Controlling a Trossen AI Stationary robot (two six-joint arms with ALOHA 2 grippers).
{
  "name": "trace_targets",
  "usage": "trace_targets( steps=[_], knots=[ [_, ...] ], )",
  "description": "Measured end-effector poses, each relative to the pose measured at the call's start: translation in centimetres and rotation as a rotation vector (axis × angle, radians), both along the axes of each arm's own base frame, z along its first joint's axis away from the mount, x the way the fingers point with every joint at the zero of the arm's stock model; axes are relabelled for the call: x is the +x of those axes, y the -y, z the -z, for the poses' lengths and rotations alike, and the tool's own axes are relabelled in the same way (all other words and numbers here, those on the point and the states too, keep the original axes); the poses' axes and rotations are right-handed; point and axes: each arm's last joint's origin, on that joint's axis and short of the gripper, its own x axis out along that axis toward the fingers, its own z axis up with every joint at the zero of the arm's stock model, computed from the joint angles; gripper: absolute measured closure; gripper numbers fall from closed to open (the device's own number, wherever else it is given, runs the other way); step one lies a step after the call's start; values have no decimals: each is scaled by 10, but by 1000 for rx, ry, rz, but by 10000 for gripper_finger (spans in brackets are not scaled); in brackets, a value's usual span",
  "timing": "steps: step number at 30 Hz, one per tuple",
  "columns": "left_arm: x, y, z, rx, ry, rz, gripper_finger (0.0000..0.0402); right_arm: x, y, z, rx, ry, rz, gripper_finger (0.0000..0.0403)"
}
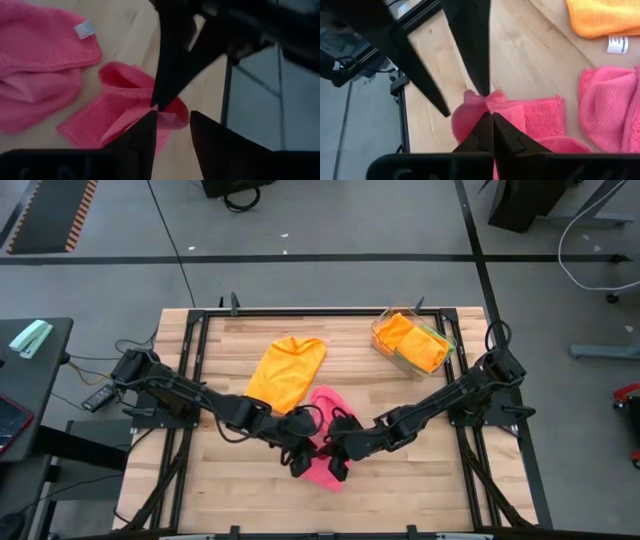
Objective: Fold microfiber towels
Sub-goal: Fold the left pink towel
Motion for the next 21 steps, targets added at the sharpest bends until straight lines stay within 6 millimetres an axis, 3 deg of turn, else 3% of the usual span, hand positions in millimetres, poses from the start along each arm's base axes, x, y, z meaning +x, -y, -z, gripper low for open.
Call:
trace_targets(
  steps=[5, 10, 17, 21],
  knots=[
    [-6, 12, 1, 126, 28, 87, 260, 1, 0, -1, -1, 12, 4, 403],
    [-12, 23, 2, 365, 66, 143, 238, 1, 0, -1, -3, 15, 2, 403],
    [-8, 37, 33, 631, 11, 350, 213, 2, 2, -1, -12, 17, -3, 403],
    [-5, 42, 48, 685, -27, 400, 207, 2, 2, -2, -13, 20, 0, 403]
  ],
)
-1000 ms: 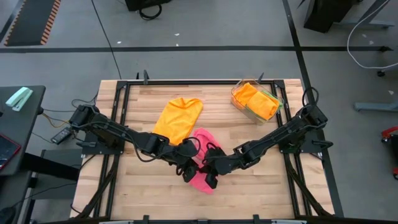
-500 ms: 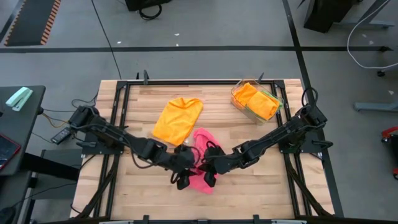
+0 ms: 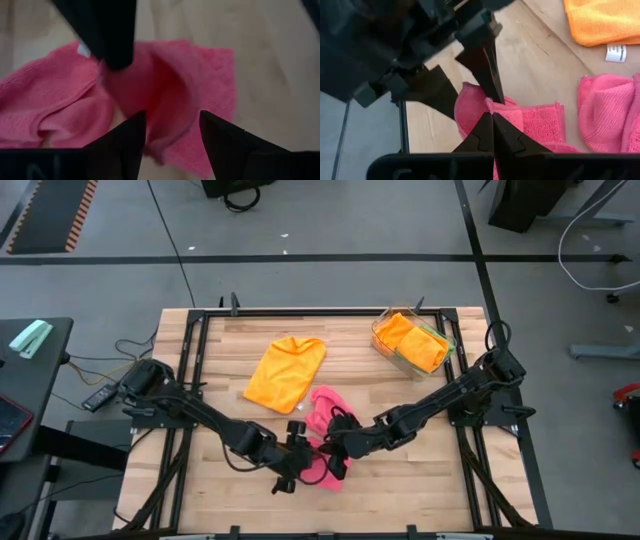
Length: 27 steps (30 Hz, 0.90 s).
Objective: Fold microfiber towels
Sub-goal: Fold the left pink towel
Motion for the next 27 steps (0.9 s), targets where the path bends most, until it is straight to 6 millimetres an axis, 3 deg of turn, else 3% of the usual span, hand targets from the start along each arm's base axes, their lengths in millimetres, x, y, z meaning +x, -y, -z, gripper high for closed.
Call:
trace_targets(
  steps=[20, 27],
  knots=[
    [-4, -9, -3, 59, -23, -53, 226, 3, 0, -1, -32, 38, 15, 403],
    [0, -14, -3, 35, -15, -89, 230, 17, -5, 18, -7, 75, 1, 403]
  ],
)
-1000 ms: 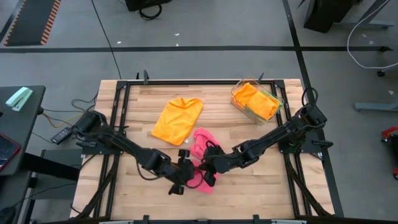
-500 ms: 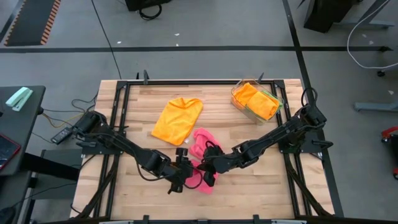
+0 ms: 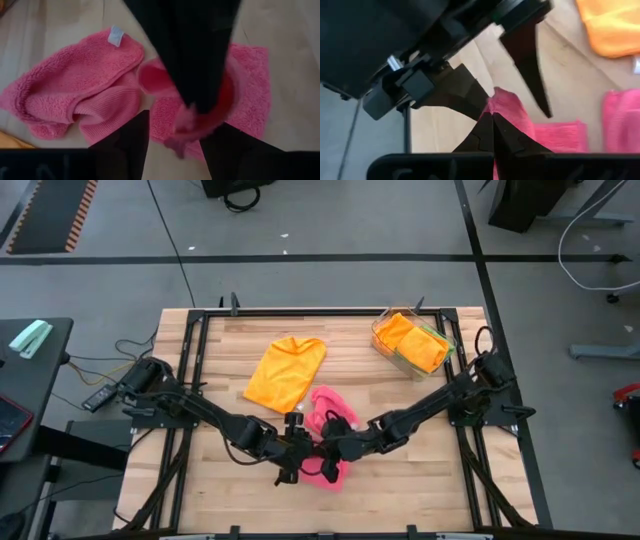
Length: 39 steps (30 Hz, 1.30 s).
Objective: Fold microfiber towels
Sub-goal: Fold the left pink towel
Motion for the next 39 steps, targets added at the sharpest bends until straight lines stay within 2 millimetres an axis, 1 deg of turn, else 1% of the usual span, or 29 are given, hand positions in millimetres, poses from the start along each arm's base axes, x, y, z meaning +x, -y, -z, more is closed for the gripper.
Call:
trace_targets(
  steps=[2, 7, 10, 12, 18, 21, 24, 29, 31, 34, 39],
  knots=[
    [0, 1, 0, -14, 6, -7, 218, -1, -3, 0, 6, 1, -2, 403],
    [0, 2, -1, -22, 14, -4, 181, -1, -3, 1, -12, 2, 1, 403],
    [1, 2, -1, -18, 20, 2, 176, -1, -3, 1, -19, 3, 6, 403],
    [2, 2, -2, -16, 30, 9, 182, -1, -3, 1, -20, 6, 6, 403],
    [3, 2, -3, -16, 39, 16, 223, 0, -3, 0, -22, 19, 2, 403],
    [3, 2, -3, -13, 37, 30, 252, 0, -3, 0, -23, 18, 1, 403],
    [3, 3, -3, -32, 32, 51, 294, 0, -3, 0, -23, 18, 1, 403],
    [4, 4, -4, -44, 38, 65, 377, 0, -3, 0, -11, 14, -15, 396],
    [5, 5, -4, -63, 42, 92, 391, 0, -4, 0, -6, 13, -19, 381],
    [5, 5, -4, -83, 40, 87, 390, -2, -2, -4, -5, -3, -44, 344],
    [4, 6, -4, -101, 27, 87, 394, -17, 8, -15, -54, -99, -43, 288]
  ],
)
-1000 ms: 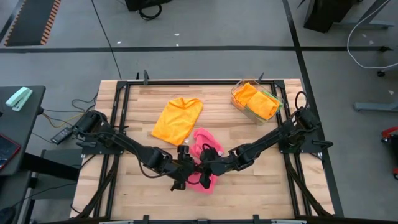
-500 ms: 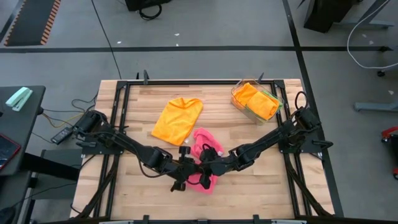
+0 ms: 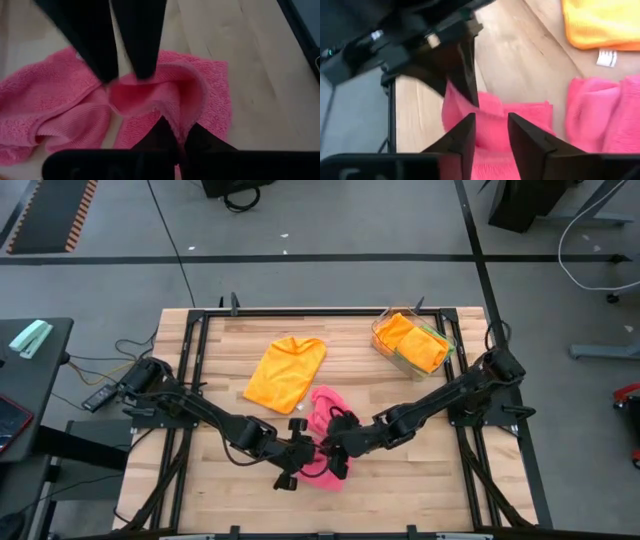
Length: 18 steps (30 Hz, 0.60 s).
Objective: Fold microfiber towels
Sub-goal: Fold the left pink towel
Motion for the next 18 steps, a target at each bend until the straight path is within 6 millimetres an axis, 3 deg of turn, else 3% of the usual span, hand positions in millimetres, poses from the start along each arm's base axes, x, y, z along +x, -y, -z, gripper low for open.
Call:
trace_targets(
  steps=[5, 8, 11, 18],
  knots=[
    [-1, 1, 0, -31, -14, 4, 395, -9, 1, -13, -82, -3, -104, 264],
    [-1, 1, 0, -43, -20, 15, 395, -7, 2, -2, -103, -56, -162, 261],
    [-3, 5, 0, -47, -19, 21, 390, -2, 14, 11, -61, -113, -155, 260],
    [-3, 5, 0, -63, -20, 8, 395, 9, 45, 10, -12, -109, -109, 260]
  ],
)
